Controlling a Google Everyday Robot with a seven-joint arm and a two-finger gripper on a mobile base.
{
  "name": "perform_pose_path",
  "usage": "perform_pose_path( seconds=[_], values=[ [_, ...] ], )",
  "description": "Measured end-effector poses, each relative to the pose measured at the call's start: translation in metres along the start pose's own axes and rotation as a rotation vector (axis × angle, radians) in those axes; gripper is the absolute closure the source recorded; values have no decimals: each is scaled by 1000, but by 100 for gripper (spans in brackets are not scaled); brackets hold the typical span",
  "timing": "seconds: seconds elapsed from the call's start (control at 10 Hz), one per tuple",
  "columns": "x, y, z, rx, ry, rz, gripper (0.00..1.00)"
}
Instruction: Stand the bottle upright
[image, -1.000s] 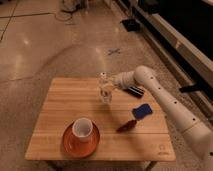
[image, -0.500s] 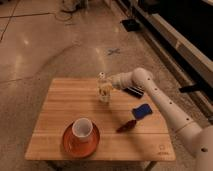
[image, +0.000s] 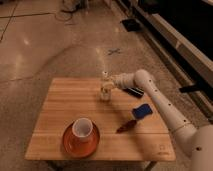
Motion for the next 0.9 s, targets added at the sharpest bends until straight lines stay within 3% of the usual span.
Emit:
perform_pose_path(
  seconds=[0.5,0.9],
  values=[
    [-10,1,5,-46,24,-11,36],
    [-18,-5,5,-70,4,-32,33]
  ],
)
